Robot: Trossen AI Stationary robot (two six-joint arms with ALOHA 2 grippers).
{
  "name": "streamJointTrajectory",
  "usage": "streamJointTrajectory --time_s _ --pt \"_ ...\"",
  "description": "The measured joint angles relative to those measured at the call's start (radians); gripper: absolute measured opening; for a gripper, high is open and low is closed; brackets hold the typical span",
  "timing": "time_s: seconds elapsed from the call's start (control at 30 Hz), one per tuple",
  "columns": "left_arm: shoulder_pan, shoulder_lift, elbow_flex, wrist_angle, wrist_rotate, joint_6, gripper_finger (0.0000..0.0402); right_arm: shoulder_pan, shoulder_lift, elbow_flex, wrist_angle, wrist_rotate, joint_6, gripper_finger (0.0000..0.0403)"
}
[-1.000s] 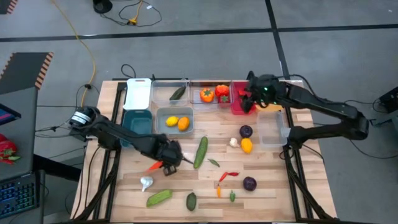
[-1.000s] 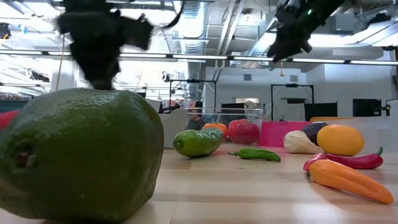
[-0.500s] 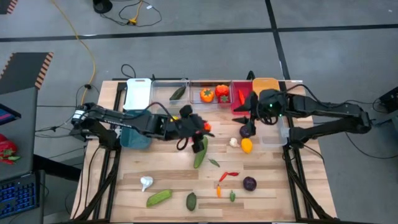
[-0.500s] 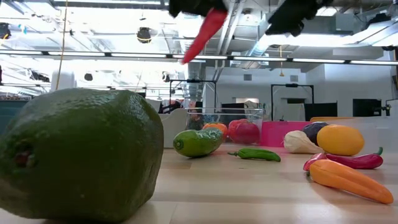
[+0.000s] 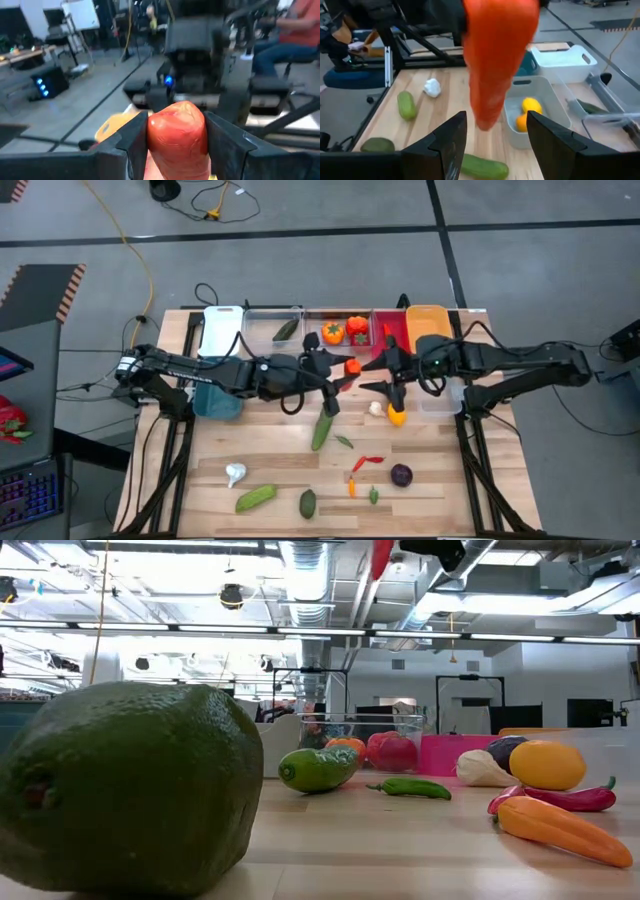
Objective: Sort produce into baskets
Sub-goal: Put the orange carrot into the red bin
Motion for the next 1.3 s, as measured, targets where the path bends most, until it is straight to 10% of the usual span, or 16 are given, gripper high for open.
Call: streamJointTrajectory --time_s 0.53,1.03,1.3 --pt "0.004 0.000 0.000 0.101 0.042 0.036 0.0156 0.005 0.066 0.001 0.157 -0.008 -0.001 0.0229" --pt "0.005 0.000 0.000 0.101 0.027 0.053 0.0156 0.005 0.082 0.001 0.170 -0.010 0.000 0.0110" --pt "0.009 0.000 0.000 0.102 -0.032 0.070 0.0225 -0.020 0.081 0.001 0.163 0.004 0.000 0.0128"
